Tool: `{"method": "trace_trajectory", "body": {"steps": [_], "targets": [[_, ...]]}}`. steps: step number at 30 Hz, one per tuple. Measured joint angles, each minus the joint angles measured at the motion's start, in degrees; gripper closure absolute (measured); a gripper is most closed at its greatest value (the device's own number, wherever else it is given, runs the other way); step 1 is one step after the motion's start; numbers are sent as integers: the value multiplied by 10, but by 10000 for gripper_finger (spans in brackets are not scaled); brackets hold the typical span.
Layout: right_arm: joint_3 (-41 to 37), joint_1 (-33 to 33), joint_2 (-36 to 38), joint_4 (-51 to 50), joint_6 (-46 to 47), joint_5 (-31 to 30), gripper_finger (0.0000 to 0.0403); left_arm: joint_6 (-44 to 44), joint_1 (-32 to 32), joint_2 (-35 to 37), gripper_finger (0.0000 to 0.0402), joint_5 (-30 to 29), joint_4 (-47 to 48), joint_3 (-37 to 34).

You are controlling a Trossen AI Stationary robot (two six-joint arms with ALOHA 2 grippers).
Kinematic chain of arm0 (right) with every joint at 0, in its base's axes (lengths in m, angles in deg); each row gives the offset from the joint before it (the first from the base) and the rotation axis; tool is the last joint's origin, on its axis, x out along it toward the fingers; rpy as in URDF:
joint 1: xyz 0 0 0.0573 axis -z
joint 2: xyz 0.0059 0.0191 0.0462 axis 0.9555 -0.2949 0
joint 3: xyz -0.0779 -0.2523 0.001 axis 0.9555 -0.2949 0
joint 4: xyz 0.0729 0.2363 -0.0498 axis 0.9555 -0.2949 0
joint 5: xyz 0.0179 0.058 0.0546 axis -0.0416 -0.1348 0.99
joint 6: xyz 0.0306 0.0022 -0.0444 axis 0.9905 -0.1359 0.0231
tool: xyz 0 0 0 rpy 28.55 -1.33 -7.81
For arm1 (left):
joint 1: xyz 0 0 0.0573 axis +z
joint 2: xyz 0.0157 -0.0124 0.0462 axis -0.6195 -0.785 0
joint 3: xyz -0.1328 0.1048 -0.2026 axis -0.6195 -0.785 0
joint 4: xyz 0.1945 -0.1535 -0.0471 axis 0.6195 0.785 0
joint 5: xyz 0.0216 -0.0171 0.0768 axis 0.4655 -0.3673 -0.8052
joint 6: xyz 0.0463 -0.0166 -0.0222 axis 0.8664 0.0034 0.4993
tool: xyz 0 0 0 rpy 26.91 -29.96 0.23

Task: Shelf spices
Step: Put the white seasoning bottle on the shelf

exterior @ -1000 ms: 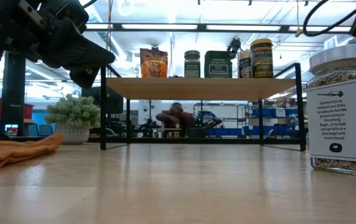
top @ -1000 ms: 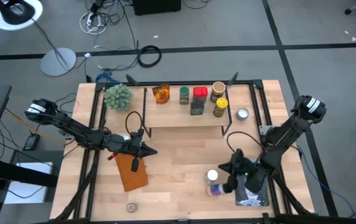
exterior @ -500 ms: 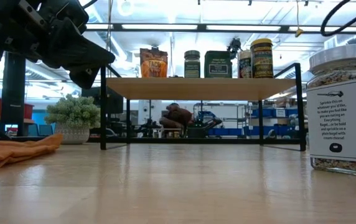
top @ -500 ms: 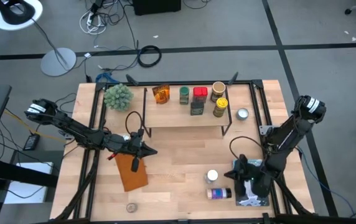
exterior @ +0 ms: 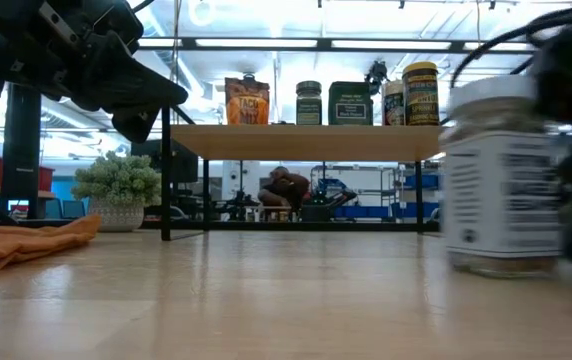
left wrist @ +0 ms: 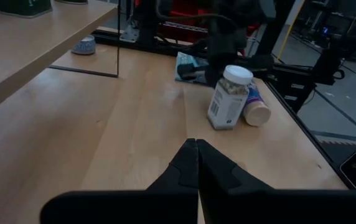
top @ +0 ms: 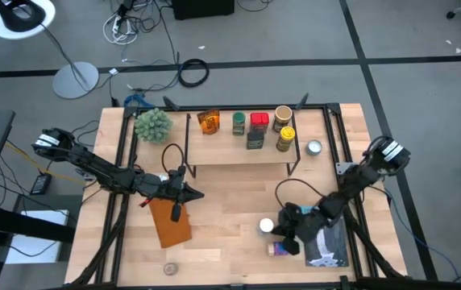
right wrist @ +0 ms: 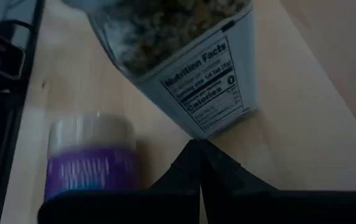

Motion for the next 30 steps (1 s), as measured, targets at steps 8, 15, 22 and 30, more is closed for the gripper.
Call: {"method": "trace_trajectory", "body": {"steps": [8, 15, 22, 30], "targets": [[43, 101, -30, 63, -148, 55, 403, 0, 0, 0, 400, -1, 0, 0], [83, 179, -29, 61, -238, 138, 403, 0, 0, 0, 400, 0, 0, 0], [83, 179, 26, 6, -265, 116, 403, 0, 0, 0, 400, 2, -1, 0], [83, 115, 125, -110, -231, 17, 403, -5, 0, 0, 364, 3, -1, 0]]}}
